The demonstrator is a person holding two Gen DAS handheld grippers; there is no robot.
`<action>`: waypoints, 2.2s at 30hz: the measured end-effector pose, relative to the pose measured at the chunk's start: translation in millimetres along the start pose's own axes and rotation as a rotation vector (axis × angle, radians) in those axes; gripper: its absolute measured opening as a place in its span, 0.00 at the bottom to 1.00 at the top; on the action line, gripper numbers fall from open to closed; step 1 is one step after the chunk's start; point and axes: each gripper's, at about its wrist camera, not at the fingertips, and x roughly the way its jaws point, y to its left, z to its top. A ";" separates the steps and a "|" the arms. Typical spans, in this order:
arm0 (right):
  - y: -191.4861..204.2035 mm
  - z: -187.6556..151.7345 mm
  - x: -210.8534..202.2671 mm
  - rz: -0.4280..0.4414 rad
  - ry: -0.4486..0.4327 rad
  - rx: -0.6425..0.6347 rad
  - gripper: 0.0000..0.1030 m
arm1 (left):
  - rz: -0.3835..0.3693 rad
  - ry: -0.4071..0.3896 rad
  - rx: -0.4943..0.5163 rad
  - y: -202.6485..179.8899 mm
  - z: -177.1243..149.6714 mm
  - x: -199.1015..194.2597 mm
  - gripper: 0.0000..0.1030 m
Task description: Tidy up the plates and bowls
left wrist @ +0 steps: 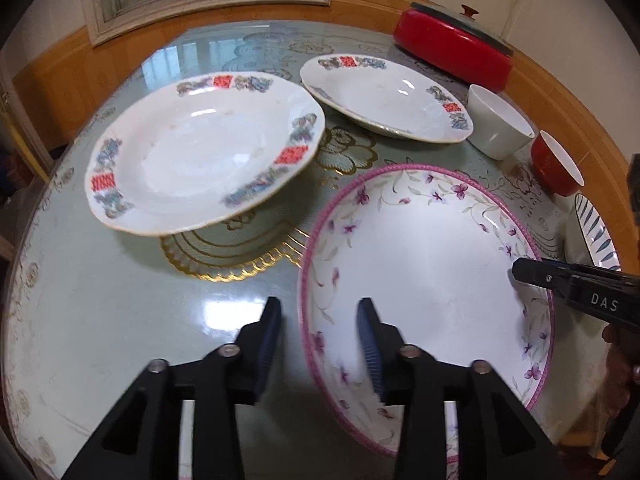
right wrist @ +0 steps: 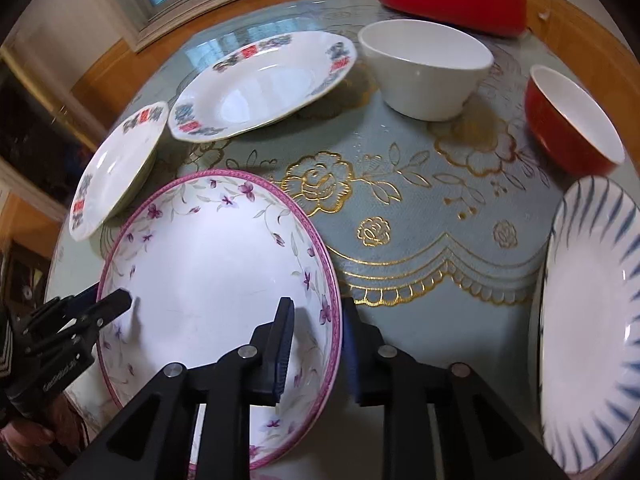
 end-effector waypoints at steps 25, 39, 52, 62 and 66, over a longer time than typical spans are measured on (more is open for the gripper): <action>50.7 5.7 -48.1 -0.041 -0.152 0.122 0.37 | 0.051 -0.131 -0.144 136.4 47.7 -38.3 0.99; 140.2 55.6 -5.4 0.053 -0.103 0.005 0.39 | 0.059 -0.125 -0.208 204.6 101.3 -12.6 0.99; 160.6 85.6 28.7 0.037 -0.051 0.012 0.39 | 0.001 -0.061 -0.140 208.5 135.8 28.1 0.99; 166.3 98.1 50.3 0.038 -0.007 0.016 0.40 | -0.026 -0.027 -0.100 204.2 141.6 43.4 0.99; 167.9 102.1 58.7 0.044 0.014 0.012 0.40 | -0.021 -0.030 -0.087 202.7 142.6 45.9 0.99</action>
